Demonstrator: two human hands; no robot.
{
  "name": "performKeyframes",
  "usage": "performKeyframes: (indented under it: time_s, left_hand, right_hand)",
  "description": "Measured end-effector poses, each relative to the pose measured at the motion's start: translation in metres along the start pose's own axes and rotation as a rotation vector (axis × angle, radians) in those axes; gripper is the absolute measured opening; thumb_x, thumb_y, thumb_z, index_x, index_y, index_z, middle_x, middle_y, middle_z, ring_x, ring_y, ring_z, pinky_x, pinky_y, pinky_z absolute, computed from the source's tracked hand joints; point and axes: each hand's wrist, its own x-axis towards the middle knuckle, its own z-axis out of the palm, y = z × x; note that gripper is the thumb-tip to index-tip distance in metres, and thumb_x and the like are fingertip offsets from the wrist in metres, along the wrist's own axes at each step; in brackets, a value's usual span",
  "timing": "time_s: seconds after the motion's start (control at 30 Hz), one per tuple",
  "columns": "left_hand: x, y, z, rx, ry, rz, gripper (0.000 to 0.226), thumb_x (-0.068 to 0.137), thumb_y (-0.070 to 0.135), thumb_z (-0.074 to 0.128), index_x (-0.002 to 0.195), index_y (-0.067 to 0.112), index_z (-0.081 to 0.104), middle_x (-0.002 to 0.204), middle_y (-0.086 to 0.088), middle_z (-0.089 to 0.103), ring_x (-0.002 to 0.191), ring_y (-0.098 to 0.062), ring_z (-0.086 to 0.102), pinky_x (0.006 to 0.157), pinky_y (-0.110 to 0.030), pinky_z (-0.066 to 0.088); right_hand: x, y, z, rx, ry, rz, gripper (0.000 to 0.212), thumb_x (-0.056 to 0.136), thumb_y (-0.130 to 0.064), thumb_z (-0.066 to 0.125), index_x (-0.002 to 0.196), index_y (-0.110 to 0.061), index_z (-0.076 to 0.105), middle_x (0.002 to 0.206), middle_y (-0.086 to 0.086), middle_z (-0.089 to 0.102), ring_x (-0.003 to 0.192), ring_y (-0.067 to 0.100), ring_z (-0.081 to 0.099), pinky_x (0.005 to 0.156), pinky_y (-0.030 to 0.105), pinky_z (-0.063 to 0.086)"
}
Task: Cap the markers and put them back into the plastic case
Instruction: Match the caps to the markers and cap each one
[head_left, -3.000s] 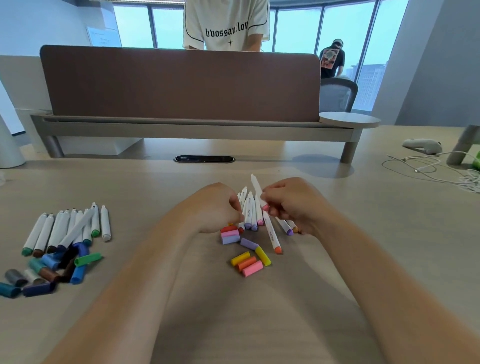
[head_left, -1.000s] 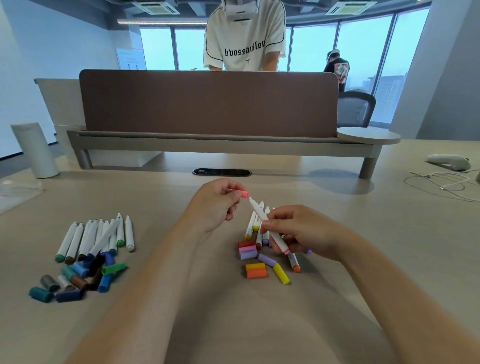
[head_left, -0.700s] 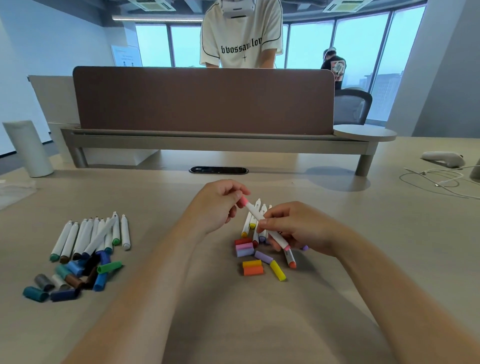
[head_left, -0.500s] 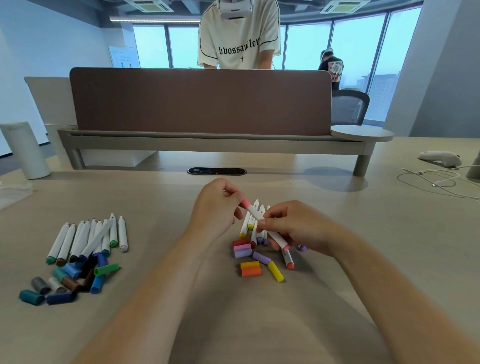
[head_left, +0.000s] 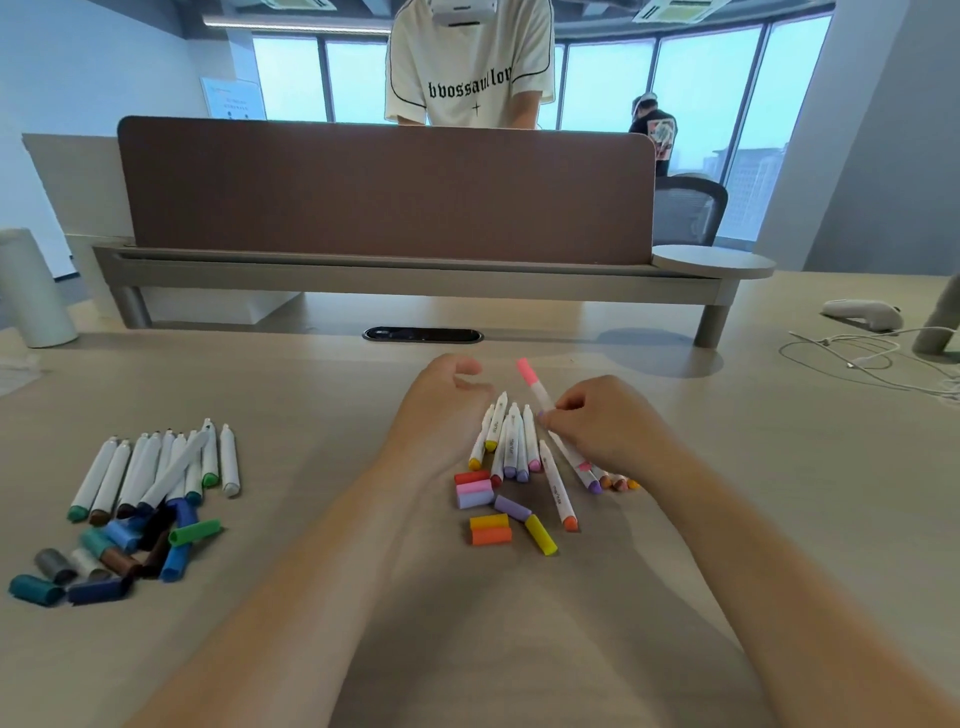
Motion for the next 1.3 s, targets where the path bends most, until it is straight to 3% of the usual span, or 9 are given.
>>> performKeyframes:
  time_s: [0.13,0.47,0.57,0.7,0.77,0.9,1.07,1.2,1.3]
  left_hand:
    - [-0.002,0.002,0.0,0.034,-0.053,0.058,0.016,0.097,0.019,0.048,0.101,0.025,0.063,0.091,0.005,0.063,0.075,-0.01,0.054,0.069,-0.027,0.044]
    - [-0.004,0.001,0.001,0.159,-0.047,0.103,0.017,0.098,0.021,0.047,0.094,0.027,0.062,0.084,0.005,0.064,0.068,-0.008,0.054,0.061,-0.021,0.044]
    - [-0.005,0.001,0.001,0.182,-0.054,0.115,0.017,0.098,0.022,0.048,0.094,0.026,0.065,0.086,0.003,0.065,0.068,-0.009,0.055,0.059,-0.021,0.043]
    - [-0.004,0.001,0.002,0.213,-0.057,0.129,0.019,0.098,0.022,0.048,0.095,0.023,0.066,0.087,-0.001,0.066,0.067,-0.01,0.054,0.058,-0.021,0.042]
    - [-0.004,0.002,0.002,0.222,-0.054,0.134,0.019,0.098,0.022,0.048,0.095,0.022,0.066,0.087,-0.001,0.066,0.068,-0.01,0.053,0.058,-0.02,0.041]
    - [-0.006,0.003,0.0,0.229,-0.044,0.133,0.021,0.098,0.023,0.048,0.094,0.018,0.069,0.086,-0.003,0.066,0.07,-0.011,0.054,0.059,-0.022,0.044]
    - [-0.002,0.001,-0.004,0.299,-0.064,0.115,0.02,0.096,0.024,0.052,0.091,0.016,0.07,0.084,-0.004,0.067,0.075,-0.015,0.059,0.067,-0.029,0.05]
    - [0.0,0.002,-0.016,0.502,-0.213,0.11,0.01,0.091,0.024,0.063,0.09,0.02,0.072,0.09,0.001,0.069,0.081,-0.012,0.061,0.063,-0.022,0.045]
    - [0.001,0.003,-0.026,0.56,-0.267,0.1,0.007,0.089,0.025,0.067,0.088,0.021,0.073,0.093,0.004,0.069,0.081,-0.009,0.059,0.061,-0.019,0.041]
  right_hand:
    - [0.004,0.007,0.004,-0.207,-0.029,0.108,0.03,0.093,-0.034,0.058,0.09,-0.007,0.069,0.066,0.005,0.055,0.06,0.017,0.052,0.06,0.029,0.045]
    - [0.004,0.008,0.01,-0.344,-0.059,0.096,0.017,0.093,-0.032,0.061,0.092,-0.015,0.059,0.081,0.003,0.06,0.069,0.016,0.055,0.06,0.025,0.041]
    - [0.005,0.007,0.01,-0.379,-0.079,0.085,0.01,0.091,-0.022,0.065,0.091,-0.014,0.058,0.079,0.003,0.059,0.069,0.016,0.055,0.059,0.024,0.045]
    - [0.008,0.005,0.016,-0.438,-0.115,0.106,0.013,0.086,-0.012,0.068,0.098,-0.015,0.068,0.085,0.005,0.065,0.081,0.022,0.066,0.081,0.036,0.059]
    - [0.008,0.004,0.014,-0.392,-0.06,0.081,0.007,0.091,-0.021,0.061,0.092,-0.017,0.067,0.077,0.002,0.06,0.074,0.019,0.064,0.076,0.034,0.059]
    - [-0.002,-0.004,0.006,-0.446,-0.17,0.059,0.033,0.09,-0.04,0.065,0.069,-0.02,0.048,0.069,-0.001,0.051,0.059,0.011,0.049,0.053,0.023,0.038]
    - [-0.019,-0.02,-0.002,-0.491,-0.302,0.069,0.036,0.087,-0.042,0.068,0.069,-0.018,0.047,0.065,-0.002,0.052,0.055,0.011,0.048,0.05,0.023,0.036]
    - [-0.021,-0.023,0.001,-0.541,-0.261,0.088,0.026,0.086,-0.029,0.063,0.069,-0.018,0.047,0.067,-0.001,0.052,0.064,0.017,0.052,0.058,0.026,0.041]
    - [-0.015,-0.02,0.003,-0.459,-0.224,0.151,0.026,0.086,-0.033,0.064,0.07,-0.017,0.052,0.065,0.001,0.056,0.062,0.019,0.055,0.061,0.027,0.045]
